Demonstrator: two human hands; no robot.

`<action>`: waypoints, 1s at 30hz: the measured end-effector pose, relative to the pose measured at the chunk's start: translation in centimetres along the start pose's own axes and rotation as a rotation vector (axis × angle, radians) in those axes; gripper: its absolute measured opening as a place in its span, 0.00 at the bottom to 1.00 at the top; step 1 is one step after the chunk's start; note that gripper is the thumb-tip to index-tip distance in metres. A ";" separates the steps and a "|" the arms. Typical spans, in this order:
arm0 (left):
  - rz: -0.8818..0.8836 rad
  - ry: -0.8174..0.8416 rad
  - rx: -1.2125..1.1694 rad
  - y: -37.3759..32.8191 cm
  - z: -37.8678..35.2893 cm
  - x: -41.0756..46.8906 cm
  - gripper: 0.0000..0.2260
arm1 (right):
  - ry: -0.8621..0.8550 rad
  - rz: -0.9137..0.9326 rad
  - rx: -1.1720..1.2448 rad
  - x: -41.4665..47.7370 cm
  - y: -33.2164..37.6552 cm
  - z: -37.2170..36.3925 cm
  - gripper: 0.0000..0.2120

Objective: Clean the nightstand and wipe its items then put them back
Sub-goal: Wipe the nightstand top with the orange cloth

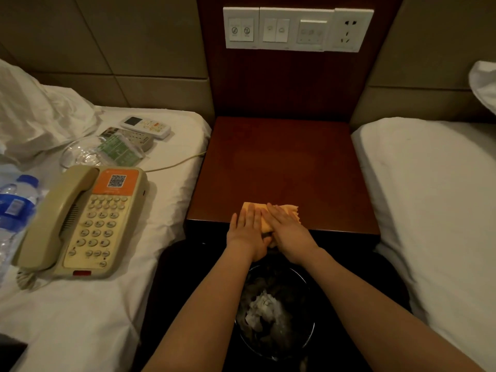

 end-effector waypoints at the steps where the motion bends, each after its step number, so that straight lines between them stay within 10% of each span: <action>1: -0.007 0.006 0.006 -0.6 0.1 0.0 0.33 | 0.007 -0.012 0.009 -0.3 -0.4 0.1 0.33; 30: -0.087 0.029 0.033 -0.5 4.0 4.9 0.57 | 0.104 -0.077 0.212 4.7 -4.0 2.1 0.43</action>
Point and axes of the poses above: each hand's wrist, its own x-axis towards the middle knuckle, its own z-axis out of the back of the hand, y = z × x, the point moved 9 cm from there along x, towards the middle knuckle, and after that the axes turned 7 degrees about y, right-handed, at the moved point
